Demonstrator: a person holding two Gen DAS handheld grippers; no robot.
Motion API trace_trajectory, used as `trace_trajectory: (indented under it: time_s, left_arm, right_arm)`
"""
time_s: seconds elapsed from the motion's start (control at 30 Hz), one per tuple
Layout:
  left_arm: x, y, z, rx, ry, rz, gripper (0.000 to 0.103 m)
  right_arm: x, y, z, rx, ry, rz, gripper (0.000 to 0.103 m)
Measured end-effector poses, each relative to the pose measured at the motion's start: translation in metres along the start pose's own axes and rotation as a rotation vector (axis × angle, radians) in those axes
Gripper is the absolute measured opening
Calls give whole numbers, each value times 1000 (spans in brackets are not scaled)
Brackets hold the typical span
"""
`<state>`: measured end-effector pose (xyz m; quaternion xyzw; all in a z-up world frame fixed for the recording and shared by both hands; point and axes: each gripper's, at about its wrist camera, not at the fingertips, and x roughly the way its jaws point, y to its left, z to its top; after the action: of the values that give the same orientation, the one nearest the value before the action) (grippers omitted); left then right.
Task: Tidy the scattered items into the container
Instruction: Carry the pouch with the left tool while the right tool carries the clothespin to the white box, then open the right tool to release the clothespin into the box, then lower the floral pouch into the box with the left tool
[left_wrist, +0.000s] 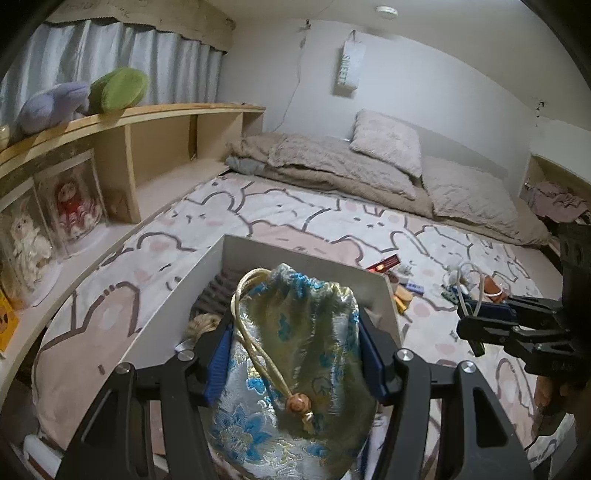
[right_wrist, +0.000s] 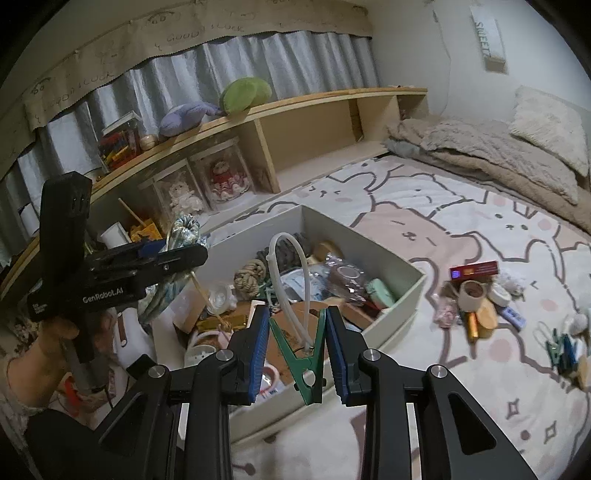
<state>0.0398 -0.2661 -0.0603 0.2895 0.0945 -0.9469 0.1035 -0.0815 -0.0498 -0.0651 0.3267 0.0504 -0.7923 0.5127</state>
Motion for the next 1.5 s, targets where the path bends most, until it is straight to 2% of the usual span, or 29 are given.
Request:
trace_trajectory:
  time_s: [0.13, 0.57, 0.9, 1.0, 1.03, 1.07, 1.1, 1.13, 1.2, 1.5]
  left_arm:
    - [3, 18, -5, -42, 21, -1, 60]
    - [25, 53, -28, -92, 115, 82, 60]
    - [17, 69, -26, -145, 86, 107, 60]
    - [16, 71, -26, -157, 86, 114, 60]
    - [16, 71, -26, -159, 87, 116, 60]
    - [17, 72, -26, -160, 91, 118, 60]
    - [17, 71, -27, -159, 93, 120, 60]
    - [18, 70, -27, -157, 97, 122, 60]
    - [19, 68, -27, -149, 107, 125, 60]
    - [31, 60, -32, -114, 159, 176, 60]
  right_arm:
    - [16, 5, -1, 15, 19, 38, 31]
    - [58, 50, -15, 21, 127, 230, 31]
    - [85, 73, -34, -10, 218, 264, 31]
    - [89, 69, -37, 32, 229, 277, 31]
    - [90, 67, -38, 61, 229, 288, 33]
    - [90, 65, -39, 83, 227, 294, 40]
    - [88, 64, -39, 101, 216, 298, 61]
    - [85, 64, -39, 98, 195, 306, 71]
    - [80, 68, -36, 84, 182, 296, 78]
    - [57, 56, -32, 150, 124, 298, 78]
